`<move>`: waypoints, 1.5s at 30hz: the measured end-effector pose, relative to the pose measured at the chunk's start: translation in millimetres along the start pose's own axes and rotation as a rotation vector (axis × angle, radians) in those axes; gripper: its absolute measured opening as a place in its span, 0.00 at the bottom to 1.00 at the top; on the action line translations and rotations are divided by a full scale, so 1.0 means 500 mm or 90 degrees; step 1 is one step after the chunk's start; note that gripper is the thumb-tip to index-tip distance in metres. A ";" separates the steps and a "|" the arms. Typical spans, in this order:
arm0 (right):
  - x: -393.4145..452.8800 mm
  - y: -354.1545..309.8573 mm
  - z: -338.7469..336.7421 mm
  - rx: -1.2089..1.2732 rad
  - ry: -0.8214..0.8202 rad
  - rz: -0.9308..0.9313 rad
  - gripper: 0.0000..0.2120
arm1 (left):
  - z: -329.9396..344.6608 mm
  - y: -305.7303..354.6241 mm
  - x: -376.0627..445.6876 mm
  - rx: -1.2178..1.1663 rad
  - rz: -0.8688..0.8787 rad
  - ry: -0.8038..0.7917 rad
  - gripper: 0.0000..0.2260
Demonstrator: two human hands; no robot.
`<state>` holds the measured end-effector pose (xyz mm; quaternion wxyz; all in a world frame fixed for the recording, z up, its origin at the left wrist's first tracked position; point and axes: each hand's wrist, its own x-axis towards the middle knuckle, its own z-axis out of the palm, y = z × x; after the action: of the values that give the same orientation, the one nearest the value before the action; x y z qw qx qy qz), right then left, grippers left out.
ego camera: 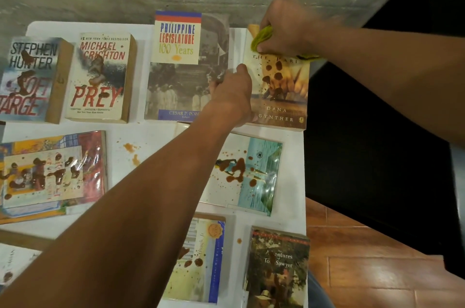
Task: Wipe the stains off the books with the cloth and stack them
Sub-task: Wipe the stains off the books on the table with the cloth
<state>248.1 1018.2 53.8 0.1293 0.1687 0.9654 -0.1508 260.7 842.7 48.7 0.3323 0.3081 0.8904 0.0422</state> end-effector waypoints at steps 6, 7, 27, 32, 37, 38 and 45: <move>0.011 -0.005 0.005 0.003 0.026 0.006 0.22 | 0.018 -0.001 -0.005 -0.007 -0.008 0.020 0.34; 0.012 -0.007 0.006 0.003 0.014 -0.003 0.22 | 0.021 -0.003 -0.005 -0.009 -0.009 0.028 0.33; 0.030 -0.010 0.003 0.075 0.076 0.118 0.25 | 0.029 -0.011 -0.009 -0.053 -0.013 0.040 0.34; 0.031 0.001 0.014 0.100 0.085 0.140 0.26 | 0.030 -0.013 -0.009 -0.076 -0.009 0.037 0.33; 0.022 0.028 0.008 0.069 0.079 0.176 0.30 | 0.029 -0.018 -0.010 -0.096 -0.005 0.032 0.33; 0.016 0.036 0.008 0.062 0.073 0.181 0.30 | 0.029 -0.018 -0.010 -0.099 -0.003 0.030 0.33; -0.040 0.069 0.004 0.051 0.048 0.171 0.22 | 0.027 -0.022 -0.011 -0.098 0.001 0.017 0.35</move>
<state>279.3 1042.7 49.3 0.1050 0.3071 0.9315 -0.1643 266.6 829.2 38.3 0.3428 0.2819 0.8887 0.1152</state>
